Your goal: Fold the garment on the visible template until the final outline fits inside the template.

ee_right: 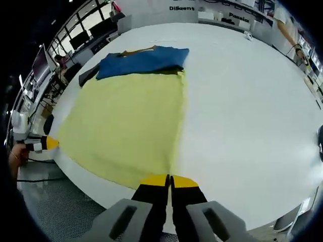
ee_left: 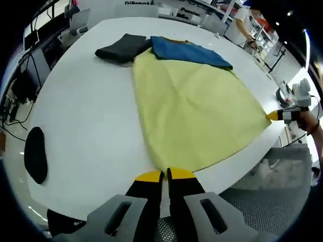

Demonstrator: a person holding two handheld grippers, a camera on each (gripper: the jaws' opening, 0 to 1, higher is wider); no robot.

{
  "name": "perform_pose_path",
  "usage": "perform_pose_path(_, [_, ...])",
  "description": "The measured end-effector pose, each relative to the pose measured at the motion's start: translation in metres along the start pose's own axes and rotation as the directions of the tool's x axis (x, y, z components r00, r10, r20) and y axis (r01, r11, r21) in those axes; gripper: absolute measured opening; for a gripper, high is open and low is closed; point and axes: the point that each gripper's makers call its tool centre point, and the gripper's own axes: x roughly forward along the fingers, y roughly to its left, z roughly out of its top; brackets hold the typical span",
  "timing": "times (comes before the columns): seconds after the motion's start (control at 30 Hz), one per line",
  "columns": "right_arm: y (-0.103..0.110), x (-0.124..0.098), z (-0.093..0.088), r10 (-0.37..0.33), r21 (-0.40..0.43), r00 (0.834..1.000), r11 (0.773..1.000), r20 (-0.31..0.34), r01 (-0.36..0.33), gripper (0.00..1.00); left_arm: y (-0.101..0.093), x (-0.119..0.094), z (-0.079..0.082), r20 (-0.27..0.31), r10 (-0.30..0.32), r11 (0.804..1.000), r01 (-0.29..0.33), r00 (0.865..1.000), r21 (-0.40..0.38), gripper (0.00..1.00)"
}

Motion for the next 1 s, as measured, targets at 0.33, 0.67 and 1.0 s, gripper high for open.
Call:
perform_pose_path(0.33, [-0.008, 0.005, -0.017, -0.014, -0.004, 0.999, 1.000, -0.034, 0.014, 0.00, -0.003, -0.001, -0.006, -0.017, -0.013, 1.000, 0.012, 1.000, -0.024, 0.01])
perform_pose_path(0.67, [-0.007, 0.005, -0.024, -0.009, 0.007, 0.999, 1.000, -0.046, 0.010, 0.00, -0.002, -0.003, -0.008, -0.021, -0.012, 0.999, 0.011, 1.000, -0.038, 0.03])
perform_pose_path(1.0, [-0.006, -0.009, 0.015, 0.014, -0.020, 0.989, 1.000, 0.148, -0.011, 0.27, 0.004, -0.023, 0.029, 0.111, -0.006, 0.998, 0.012, 0.994, -0.055, 0.40])
